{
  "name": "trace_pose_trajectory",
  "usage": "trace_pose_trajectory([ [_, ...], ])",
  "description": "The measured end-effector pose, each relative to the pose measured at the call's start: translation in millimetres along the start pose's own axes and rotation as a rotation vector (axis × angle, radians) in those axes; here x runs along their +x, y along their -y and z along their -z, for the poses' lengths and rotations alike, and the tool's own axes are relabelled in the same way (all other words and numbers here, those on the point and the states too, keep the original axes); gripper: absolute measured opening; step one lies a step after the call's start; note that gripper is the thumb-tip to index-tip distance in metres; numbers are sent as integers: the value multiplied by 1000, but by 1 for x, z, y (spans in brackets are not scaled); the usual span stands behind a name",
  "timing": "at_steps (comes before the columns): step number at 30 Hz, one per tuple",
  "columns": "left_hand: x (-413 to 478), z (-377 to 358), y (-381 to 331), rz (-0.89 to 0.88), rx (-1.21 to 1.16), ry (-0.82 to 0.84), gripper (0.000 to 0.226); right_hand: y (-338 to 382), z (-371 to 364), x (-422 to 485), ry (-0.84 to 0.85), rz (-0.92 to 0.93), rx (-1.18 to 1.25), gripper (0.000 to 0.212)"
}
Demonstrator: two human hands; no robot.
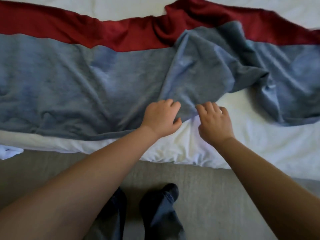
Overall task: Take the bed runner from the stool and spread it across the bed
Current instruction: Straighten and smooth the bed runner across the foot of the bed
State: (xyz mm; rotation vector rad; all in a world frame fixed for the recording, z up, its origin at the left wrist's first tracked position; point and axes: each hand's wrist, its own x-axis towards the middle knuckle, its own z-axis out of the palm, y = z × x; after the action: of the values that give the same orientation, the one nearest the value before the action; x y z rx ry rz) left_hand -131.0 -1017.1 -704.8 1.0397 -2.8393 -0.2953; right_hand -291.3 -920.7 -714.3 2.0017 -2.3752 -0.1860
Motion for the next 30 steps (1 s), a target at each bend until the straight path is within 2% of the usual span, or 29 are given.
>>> trace_pose_trajectory([
  [8, 63, -22, -75, 0, -82, -11, 22, -72, -14, 18, 6, -5, 50, 28],
  [12, 86, -32, -78, -5, -79, 70, 20, -84, -22, 39, -20, 40, 131, 31],
  [17, 114, -38, -60, 83, 11, 191, 49, -90, -28, 77, 118, 89, 136, 48],
  [19, 117, -39, -50, 128, 61, 231, 52, -88, -29, 91, 182, 109, 130, 47],
  [21, 118, -44, -43, 114, 131, 206, 43, -86, -33, 102, 199, 133, 112, 39],
  [26, 127, -61, -39, 58, 193, 1, 7, -87, -49, 119, 85, 145, 87, 13],
  [30, 138, -75, -46, 110, 176, -37, 8, -86, -53, 128, 30, 168, 108, 6],
])
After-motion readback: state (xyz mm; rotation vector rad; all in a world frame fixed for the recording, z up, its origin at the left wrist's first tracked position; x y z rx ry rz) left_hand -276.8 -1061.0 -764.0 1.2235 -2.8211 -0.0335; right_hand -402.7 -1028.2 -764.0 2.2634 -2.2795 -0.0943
